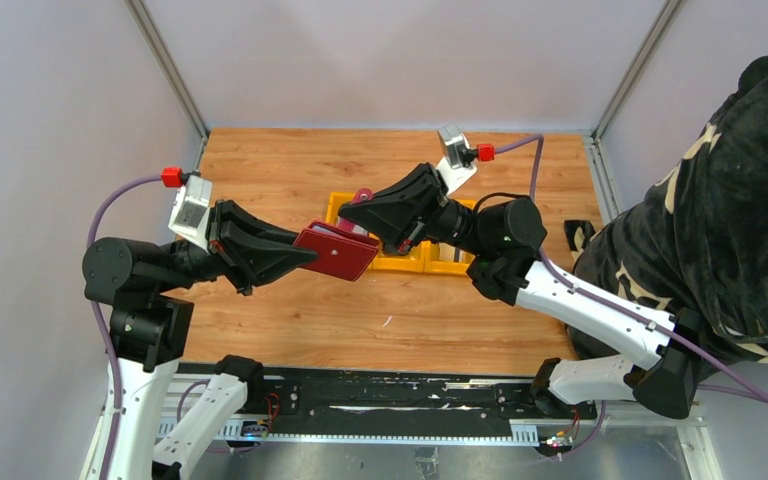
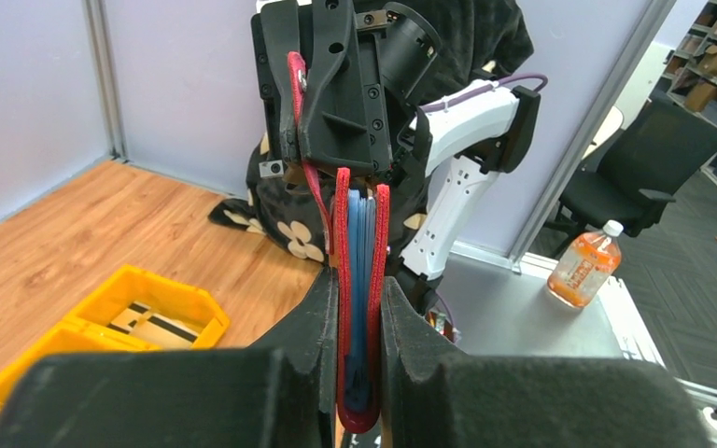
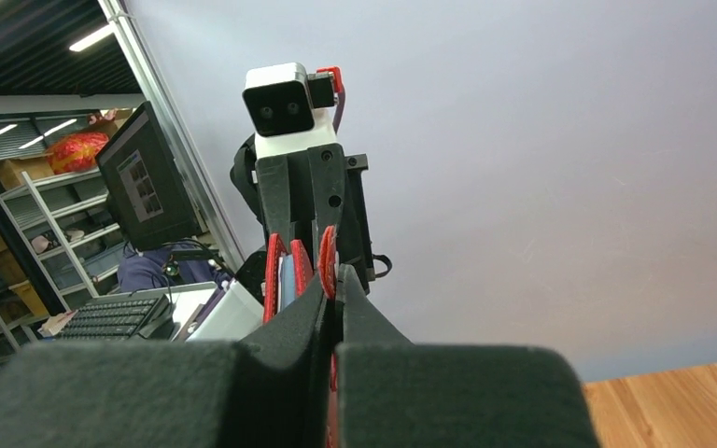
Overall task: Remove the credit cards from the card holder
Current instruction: Open the card holder.
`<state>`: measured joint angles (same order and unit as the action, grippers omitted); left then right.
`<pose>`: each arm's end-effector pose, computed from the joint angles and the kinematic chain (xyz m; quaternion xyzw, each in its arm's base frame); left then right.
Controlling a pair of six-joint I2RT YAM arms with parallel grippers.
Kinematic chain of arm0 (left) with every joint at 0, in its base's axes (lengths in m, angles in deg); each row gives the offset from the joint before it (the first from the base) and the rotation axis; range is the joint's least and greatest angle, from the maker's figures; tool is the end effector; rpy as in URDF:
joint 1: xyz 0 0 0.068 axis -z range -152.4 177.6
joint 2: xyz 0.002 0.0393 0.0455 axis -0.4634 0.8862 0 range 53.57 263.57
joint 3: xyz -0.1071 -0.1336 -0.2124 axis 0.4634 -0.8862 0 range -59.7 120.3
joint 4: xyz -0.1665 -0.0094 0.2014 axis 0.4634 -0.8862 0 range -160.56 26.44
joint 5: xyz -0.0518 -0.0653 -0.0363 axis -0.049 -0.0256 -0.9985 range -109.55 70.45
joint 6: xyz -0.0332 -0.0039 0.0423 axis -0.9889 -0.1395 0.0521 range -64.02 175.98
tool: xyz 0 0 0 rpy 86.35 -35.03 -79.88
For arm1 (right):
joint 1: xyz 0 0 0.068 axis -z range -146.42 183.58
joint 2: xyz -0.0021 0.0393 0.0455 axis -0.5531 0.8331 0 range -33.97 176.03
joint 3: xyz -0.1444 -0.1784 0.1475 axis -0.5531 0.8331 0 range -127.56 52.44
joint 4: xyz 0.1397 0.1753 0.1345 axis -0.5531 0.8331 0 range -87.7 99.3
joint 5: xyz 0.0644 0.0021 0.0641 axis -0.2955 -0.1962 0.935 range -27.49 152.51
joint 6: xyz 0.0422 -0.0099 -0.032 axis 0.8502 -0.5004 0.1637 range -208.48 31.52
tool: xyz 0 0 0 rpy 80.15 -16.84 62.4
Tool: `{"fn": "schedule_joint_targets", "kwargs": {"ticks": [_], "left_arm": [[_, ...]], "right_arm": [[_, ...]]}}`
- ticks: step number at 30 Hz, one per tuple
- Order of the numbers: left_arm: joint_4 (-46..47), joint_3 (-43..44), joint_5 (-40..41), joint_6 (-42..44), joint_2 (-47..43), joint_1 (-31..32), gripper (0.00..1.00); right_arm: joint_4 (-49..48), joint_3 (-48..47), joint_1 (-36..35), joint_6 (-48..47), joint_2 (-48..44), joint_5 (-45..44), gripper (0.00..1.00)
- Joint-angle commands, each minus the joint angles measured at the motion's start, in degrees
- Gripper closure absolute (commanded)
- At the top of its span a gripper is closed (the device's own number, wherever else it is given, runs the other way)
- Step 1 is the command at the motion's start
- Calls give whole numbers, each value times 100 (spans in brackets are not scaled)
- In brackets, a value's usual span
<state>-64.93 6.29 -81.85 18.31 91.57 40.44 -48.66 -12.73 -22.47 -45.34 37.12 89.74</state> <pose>0.0722 -0.0486 0.4846 0.3332 0.5337 -0.5564 0.5428 0.1310 0.2238 0.4725 -0.2579 0.3448 0.7422 0.5136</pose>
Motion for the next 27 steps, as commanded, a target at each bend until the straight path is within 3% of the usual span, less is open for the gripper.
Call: {"fn": "schedule_joint_targets", "kwargs": {"ticks": [1, 3, 6, 9, 12, 16, 19, 27], "left_arm": [[-256, -15, -28, 255, -96, 8, 81], [-448, -39, -19, 431, -114, 8, 54], [-743, -150, 52, 695, -206, 8, 29], [-848, -344, 110, 719, -315, 8, 23], [-882, -569, 208, 782, -432, 8, 21], [-1336, -587, 464, 1493, -493, 8, 22], [-1576, -493, 613, 1998, -487, 8, 29], [-1485, -564, 642, 1972, -479, 8, 46]], "right_arm": [[108, -255, 68, -46, -87, 43, 100], [420, -353, 68, -163, -140, 29, 100], [918, -592, 68, -261, -150, 130, 100], [1183, -746, 68, -264, -123, 262, 100], [1358, -832, 62, -254, -100, 346, 100], [1424, -902, 44, -223, -80, 469, 100], [1548, -985, 5, -251, -50, 538, 100], [1912, -1300, -287, -486, 202, 580, 100]]}}
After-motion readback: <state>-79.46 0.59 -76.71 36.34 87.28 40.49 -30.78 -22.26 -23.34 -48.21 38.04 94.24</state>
